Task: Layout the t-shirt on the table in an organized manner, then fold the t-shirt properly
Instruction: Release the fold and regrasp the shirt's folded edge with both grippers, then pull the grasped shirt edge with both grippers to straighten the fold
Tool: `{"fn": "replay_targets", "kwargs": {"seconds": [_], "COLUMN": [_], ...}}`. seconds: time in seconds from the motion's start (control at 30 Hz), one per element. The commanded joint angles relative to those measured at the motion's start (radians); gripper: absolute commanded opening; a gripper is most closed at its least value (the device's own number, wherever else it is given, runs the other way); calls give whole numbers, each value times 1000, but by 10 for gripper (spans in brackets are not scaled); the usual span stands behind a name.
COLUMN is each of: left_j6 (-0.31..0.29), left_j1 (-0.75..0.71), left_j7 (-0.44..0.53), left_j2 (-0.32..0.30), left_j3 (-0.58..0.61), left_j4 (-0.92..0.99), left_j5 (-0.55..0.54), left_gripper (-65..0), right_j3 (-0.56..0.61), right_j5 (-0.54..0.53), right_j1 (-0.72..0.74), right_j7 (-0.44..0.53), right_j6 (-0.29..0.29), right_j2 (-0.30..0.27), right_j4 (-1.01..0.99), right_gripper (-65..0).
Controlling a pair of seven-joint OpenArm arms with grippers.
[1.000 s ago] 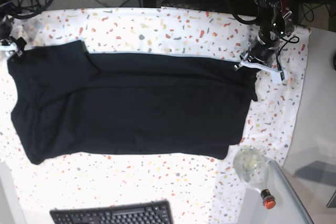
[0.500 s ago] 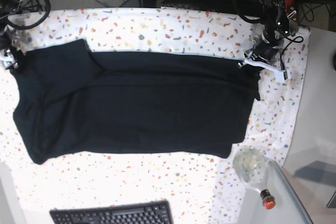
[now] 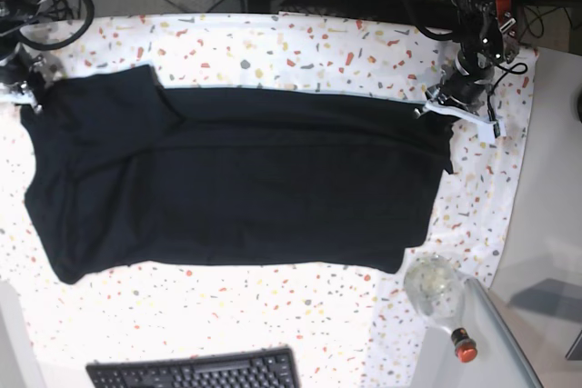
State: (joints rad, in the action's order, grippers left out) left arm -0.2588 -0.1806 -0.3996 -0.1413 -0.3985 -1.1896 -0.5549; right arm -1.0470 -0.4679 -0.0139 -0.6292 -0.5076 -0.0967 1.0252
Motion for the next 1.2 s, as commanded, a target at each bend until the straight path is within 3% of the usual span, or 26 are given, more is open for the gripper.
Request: {"fn": "replay_targets", "kwargs": {"seconds": [0.0, 0.23, 0.43, 0.53, 0.73, 0.87, 1.0, 1.07, 1.17], "left_j6": [9, 14, 14, 14, 91, 114, 197, 207, 212], "left_j1": [3, -38, -26, 54, 338, 583, 807, 898, 1013], "left_j7": [6, 0, -236, -345, -559, -612, -611, -606, -540], "left_j2": [-11, -34, -44, -47, -50, -90, -90, -90, -80], "left_j3": [-3, -10, -63, -66, -56, 63, 198, 246, 307], "left_j4": [-14, -83, -290, -361, -424, -411, -299, -227, -123], "left_j5": [2, 123, 143, 144, 144, 144, 144, 144, 144], "left_gripper": [-650, -650, -650, -650, -650, -650, -650, -650, -650], "right_j3": [0, -8, 11, 92, 254, 368, 471, 509, 590], "right_j5": [-10, -2, -4, -4, -4, -4, -4, -4, -4], "right_j1": [9, -5, -18, 25, 246, 463, 667, 756, 879], "right_j7": [7, -199, -334, -401, -479, -479, -469, -456, -363], "right_j6": [-13, -12, 114, 157, 355, 435, 467, 467, 467], "right_j2": [-19, 4, 25, 18, -67, -165, -255, -289, -344], "right_j4": [19, 197, 435, 522, 536, 422, 260, 165, 17], "right_gripper": [-650, -650, -650, -650, -650, -650, -650, -650, -650]}}
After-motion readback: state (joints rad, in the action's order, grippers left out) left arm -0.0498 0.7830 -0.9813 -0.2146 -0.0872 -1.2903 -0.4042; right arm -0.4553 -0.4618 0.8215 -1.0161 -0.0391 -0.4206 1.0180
